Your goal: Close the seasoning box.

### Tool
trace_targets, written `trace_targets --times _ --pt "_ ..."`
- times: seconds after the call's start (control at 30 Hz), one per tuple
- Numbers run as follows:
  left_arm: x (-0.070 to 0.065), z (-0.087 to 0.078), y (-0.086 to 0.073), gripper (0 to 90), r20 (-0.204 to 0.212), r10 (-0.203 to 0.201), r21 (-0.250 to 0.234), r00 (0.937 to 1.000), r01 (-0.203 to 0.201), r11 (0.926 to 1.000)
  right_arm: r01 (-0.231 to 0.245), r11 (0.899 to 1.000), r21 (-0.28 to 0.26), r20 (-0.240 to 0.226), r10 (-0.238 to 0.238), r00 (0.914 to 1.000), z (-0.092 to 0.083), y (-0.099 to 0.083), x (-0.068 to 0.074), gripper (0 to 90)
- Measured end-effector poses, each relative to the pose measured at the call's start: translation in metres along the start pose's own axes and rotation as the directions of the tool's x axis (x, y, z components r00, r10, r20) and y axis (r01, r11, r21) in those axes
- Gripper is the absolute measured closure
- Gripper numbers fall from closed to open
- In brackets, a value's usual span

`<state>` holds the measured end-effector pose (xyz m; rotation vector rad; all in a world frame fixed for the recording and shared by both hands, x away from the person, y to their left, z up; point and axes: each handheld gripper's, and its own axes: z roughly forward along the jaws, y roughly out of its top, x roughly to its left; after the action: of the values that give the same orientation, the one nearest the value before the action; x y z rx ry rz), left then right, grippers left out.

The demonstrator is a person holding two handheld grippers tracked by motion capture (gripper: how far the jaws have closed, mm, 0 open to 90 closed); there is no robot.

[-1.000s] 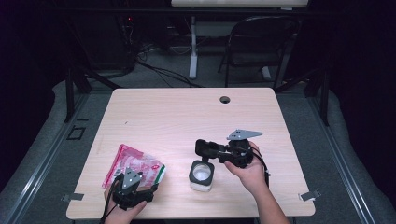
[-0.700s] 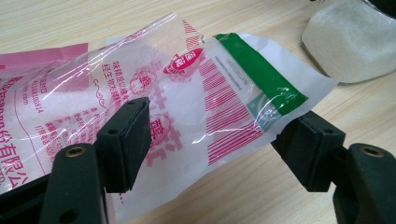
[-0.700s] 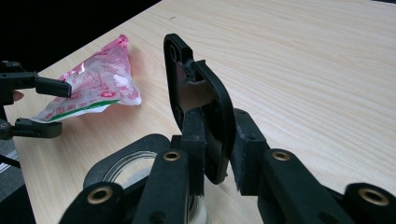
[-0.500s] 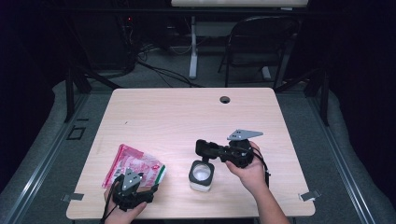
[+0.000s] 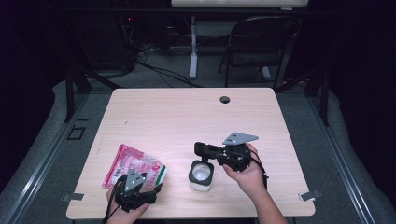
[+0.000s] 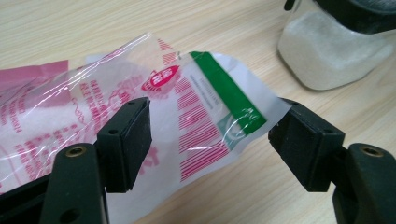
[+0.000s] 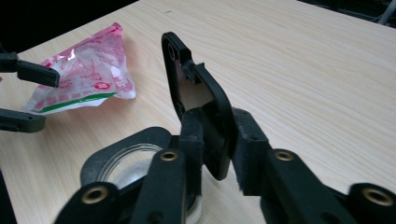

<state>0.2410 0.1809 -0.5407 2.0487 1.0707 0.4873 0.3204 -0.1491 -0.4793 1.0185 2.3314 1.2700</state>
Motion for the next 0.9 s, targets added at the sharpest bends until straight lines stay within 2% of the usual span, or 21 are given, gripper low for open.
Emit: trace_targets --times 0.3,0.67,0.9 --pt "-0.006 0.002 0.009 30.1 0.025 0.026 -0.017 0.9993 -0.026 0.9995 0.021 0.999 -0.027 -0.028 -0.021 0.9994 -0.004 -0.002 0.014 68.3" --pt "0.000 0.002 0.012 30.0 0.017 -0.006 -0.024 0.9998 0.006 0.9997 0.038 0.999 -0.010 -0.048 -0.038 0.9981 -0.004 -0.005 0.020 66.7" --pt "0.000 0.000 0.013 30.2 0.016 -0.002 -0.026 0.9999 0.002 0.9997 0.032 0.999 -0.011 -0.058 -0.033 0.9978 -0.003 -0.005 0.020 66.6"
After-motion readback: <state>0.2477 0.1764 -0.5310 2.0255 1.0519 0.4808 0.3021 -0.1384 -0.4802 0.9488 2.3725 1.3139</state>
